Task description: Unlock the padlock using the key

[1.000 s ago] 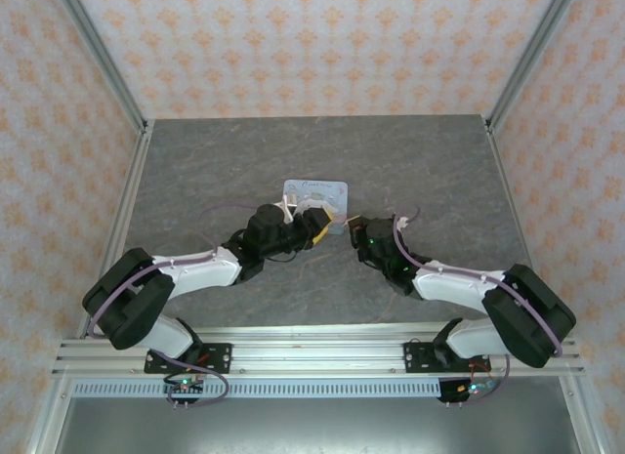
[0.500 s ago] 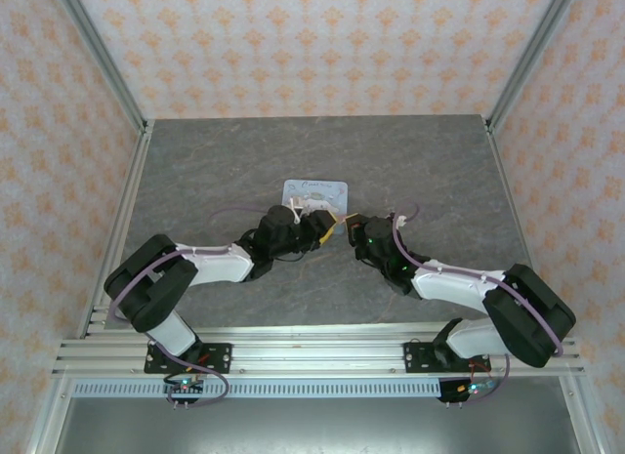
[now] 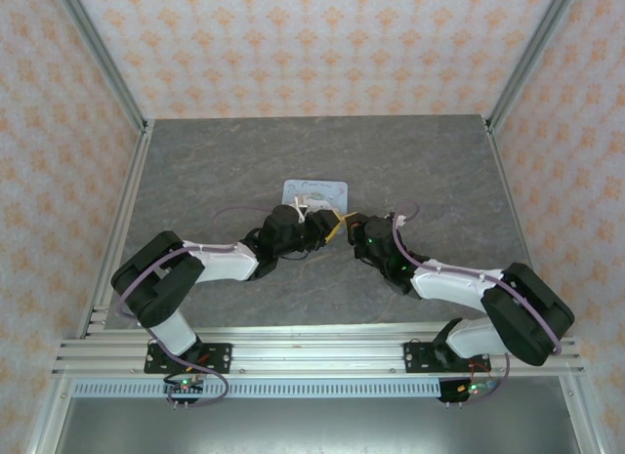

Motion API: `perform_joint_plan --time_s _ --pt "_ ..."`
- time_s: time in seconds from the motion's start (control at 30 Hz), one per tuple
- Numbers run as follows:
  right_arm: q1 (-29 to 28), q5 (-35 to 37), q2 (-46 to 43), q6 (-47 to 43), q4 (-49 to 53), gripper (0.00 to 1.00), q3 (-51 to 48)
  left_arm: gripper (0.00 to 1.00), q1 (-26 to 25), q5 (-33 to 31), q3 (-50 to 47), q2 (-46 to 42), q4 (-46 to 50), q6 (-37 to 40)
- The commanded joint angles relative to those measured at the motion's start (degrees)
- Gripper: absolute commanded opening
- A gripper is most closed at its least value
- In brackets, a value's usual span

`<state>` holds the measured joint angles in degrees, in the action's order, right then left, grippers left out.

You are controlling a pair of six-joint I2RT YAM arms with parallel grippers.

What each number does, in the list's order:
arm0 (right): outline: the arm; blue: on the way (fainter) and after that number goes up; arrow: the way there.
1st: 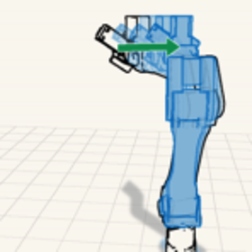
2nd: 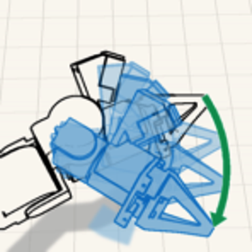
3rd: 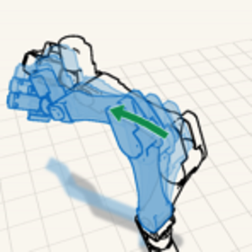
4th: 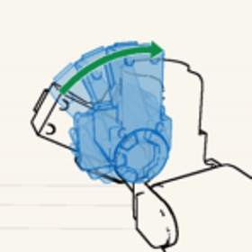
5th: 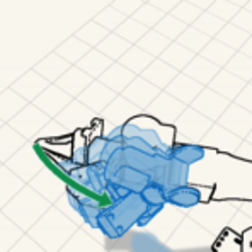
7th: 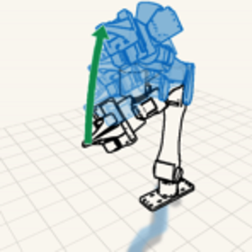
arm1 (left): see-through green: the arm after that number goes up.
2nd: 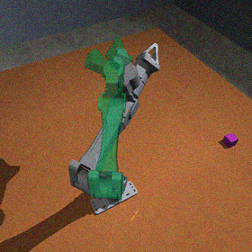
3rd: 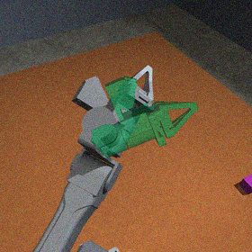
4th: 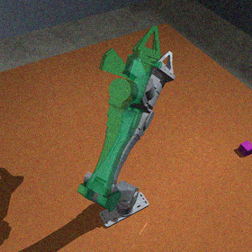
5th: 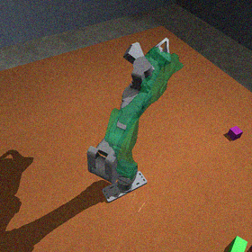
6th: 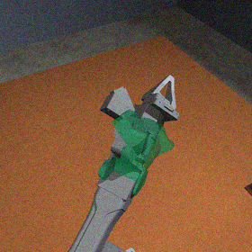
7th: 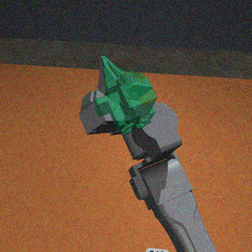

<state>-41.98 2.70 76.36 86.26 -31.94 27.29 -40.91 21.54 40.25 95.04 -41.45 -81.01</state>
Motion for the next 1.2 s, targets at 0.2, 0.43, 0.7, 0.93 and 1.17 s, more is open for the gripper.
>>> perform_joint_plan --time_s 0.2,0.43,0.7,0.93,1.17 --pt "-0.3 1.2 0.3 0.7 -1.8 0.00 0.0 0.24 -0.3 -2.0 2.4 1.1 -1.8 0.1" --pt "-0.3 1.3 0.3 0.8 -1.9 0.00 -0.3 0.18 -0.4 -1.9 3.2 1.5 -1.4 0.3" --pt "-0.3 1.4 0.3 0.9 -2.0 0.00 -0.5 0.00 -0.4 -1.8 3.6 1.9 -1.4 0.4" --pt "1.8 0.1 -3.1 -2.3 -0.9 0.32 -1.9 0.00 0.0 -1.0 3.3 1.1 0.2 2.3" --pt "16.3 -18.5 -14.4 -17.0 7.2 0.62 -3.7 0.00 4.2 8.9 4.0 -2.5 7.4 11.0"
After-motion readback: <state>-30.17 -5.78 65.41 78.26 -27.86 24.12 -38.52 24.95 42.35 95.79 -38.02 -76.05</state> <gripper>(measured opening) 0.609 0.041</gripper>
